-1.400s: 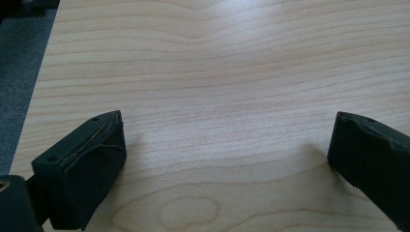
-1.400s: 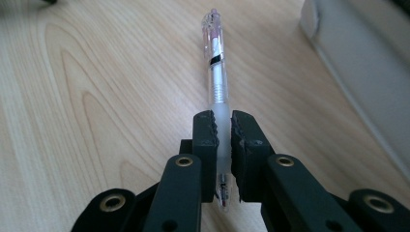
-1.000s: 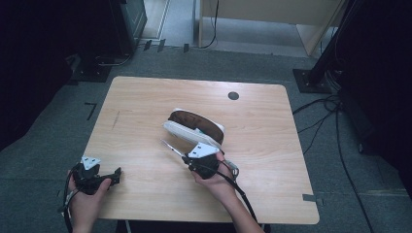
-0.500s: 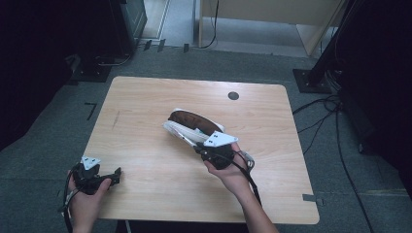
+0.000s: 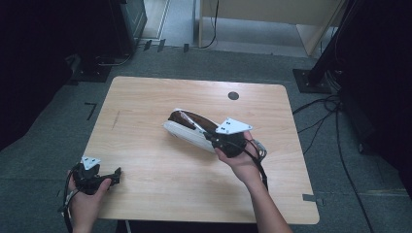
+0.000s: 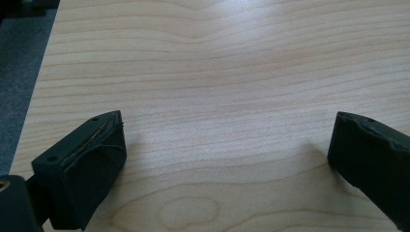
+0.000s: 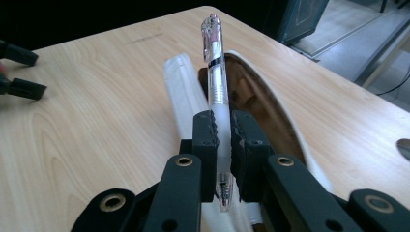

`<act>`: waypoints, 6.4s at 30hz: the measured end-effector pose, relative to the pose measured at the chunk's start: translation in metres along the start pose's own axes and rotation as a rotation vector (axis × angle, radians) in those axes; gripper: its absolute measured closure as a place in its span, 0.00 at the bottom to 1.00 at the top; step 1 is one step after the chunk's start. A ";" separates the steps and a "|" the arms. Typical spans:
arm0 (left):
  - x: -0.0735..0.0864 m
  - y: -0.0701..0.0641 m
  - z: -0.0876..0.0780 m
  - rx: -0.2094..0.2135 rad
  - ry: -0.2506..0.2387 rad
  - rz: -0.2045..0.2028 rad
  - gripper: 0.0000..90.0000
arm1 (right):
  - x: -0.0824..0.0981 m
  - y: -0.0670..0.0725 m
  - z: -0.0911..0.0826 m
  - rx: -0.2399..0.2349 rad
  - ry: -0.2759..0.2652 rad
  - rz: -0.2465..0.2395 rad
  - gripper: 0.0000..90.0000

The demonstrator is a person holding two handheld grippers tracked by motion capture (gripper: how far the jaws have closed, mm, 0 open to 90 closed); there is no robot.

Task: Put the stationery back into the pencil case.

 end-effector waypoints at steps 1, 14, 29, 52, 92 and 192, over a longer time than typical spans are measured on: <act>0.000 0.000 0.000 0.000 0.000 0.000 0.00 | 0.000 -0.002 0.000 0.004 0.004 0.003 0.91; 0.000 0.000 0.000 0.000 0.001 0.003 0.00 | 0.008 -0.031 0.023 -0.001 0.052 -0.014 0.91; 0.000 0.000 0.000 0.000 0.001 0.002 0.00 | 0.025 -0.038 0.050 -0.043 0.129 -0.020 0.91; 0.000 0.000 0.000 0.001 0.001 0.003 0.00 | 0.038 -0.045 0.066 -0.065 0.176 0.016 0.90; 0.000 0.000 0.000 0.000 0.001 0.001 0.00 | 0.039 -0.049 0.011 0.016 -0.008 0.084 0.92; -0.001 -0.001 0.001 0.001 -0.002 0.001 0.00 | 0.249 -0.088 -0.140 0.446 0.258 0.469 0.00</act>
Point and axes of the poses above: each handheld gripper's, and its own axes: z roughly forward along the jaws, x roughly out of its underside, y roughly to its left, the point moved 1 cm from there along z, roughly forward along the jaws, and after that the axes turned 3 degrees about y, right-handed, at the moved point
